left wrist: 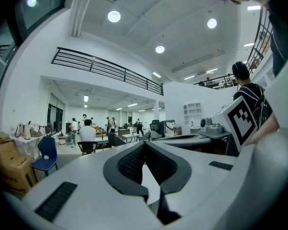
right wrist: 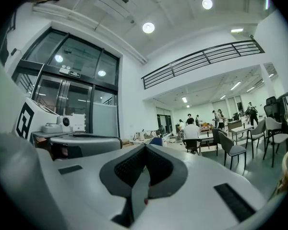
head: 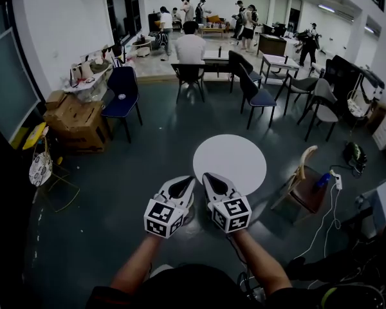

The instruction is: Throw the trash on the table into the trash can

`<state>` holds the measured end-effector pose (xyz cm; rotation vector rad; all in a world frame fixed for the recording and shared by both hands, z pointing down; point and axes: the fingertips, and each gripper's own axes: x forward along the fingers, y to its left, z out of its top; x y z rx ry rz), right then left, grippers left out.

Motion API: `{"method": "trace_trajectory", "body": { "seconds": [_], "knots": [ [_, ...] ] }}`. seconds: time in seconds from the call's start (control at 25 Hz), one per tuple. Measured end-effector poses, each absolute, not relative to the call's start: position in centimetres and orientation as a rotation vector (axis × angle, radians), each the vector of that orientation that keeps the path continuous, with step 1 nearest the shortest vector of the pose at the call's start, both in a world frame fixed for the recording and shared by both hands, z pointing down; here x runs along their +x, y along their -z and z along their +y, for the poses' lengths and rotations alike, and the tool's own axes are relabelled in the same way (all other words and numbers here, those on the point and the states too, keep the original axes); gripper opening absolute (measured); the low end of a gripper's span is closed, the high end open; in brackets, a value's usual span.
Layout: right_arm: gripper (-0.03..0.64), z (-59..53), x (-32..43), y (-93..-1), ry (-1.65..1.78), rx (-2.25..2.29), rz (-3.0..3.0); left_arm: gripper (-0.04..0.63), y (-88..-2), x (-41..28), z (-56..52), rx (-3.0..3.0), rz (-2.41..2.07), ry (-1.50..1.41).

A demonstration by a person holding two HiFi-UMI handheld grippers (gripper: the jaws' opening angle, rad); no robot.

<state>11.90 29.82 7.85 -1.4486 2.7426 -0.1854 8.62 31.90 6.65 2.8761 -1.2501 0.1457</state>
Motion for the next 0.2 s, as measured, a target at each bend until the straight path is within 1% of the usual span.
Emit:
{"method": "trace_trajectory", "body": {
  "seconds": [0.2],
  "knots": [
    [0.018, 30.3, 11.3, -7.55, 0.181, -1.44, 2.751, 0.015, -6.43, 7.93, 32.38, 2.869, -1.262, -0.141]
  ]
}}
